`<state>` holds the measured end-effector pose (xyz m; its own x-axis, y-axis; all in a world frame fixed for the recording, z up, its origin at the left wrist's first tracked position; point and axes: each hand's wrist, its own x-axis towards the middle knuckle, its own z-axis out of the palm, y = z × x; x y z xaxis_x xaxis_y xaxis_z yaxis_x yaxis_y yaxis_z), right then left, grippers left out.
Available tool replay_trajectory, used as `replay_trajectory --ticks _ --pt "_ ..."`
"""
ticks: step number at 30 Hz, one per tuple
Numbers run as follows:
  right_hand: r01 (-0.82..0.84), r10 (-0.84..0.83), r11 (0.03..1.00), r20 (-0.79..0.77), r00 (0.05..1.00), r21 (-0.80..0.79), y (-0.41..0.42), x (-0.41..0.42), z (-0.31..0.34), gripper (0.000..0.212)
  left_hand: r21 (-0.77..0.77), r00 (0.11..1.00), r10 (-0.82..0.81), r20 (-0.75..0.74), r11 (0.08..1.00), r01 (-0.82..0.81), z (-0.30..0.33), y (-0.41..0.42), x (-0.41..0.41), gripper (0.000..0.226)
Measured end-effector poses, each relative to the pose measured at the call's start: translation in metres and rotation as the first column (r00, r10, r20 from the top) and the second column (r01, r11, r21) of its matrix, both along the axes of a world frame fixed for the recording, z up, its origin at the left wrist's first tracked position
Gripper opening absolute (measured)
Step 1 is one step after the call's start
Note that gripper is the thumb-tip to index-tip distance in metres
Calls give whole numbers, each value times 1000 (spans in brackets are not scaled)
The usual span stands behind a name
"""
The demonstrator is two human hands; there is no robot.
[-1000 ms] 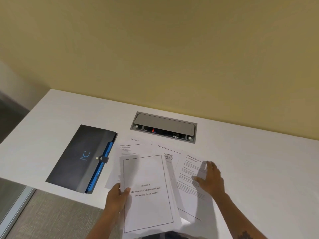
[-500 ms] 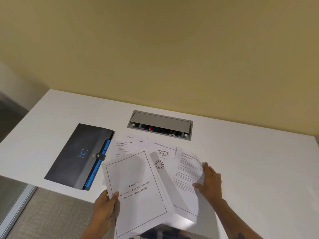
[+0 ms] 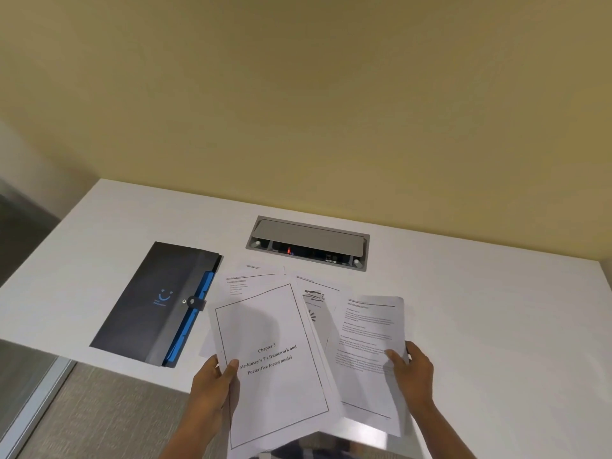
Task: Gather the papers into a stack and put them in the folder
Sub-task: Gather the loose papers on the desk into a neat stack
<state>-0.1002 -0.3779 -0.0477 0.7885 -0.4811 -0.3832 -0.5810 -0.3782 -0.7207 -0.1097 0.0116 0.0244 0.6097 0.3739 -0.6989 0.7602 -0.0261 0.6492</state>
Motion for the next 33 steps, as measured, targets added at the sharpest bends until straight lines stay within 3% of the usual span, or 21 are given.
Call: replay_trajectory --ticks 6,16,22,25,30,33 --pt "17 -32 982 77 996 188 9 8 27 8 -76 999 -35 22 996 36 3 1 8 26" --pt "-249 226 819 108 968 516 67 14 58 23 -211 993 -113 32 970 117 9 -1 15 29" --pt "-310 349 711 67 935 631 100 14 63 27 -296 979 -202 -19 937 188 16 0 9 26" --pt "-297 369 665 44 929 685 111 17 64 33 -286 983 -180 -24 944 166 15 3 7 31" --pt "-261 419 583 -10 908 770 121 27 65 36 -222 982 -170 -79 963 149 13 11 4 20" --pt "-270 458 596 -44 888 756 124 39 67 38 -193 981 -179 -72 968 163 6 19 0 27"
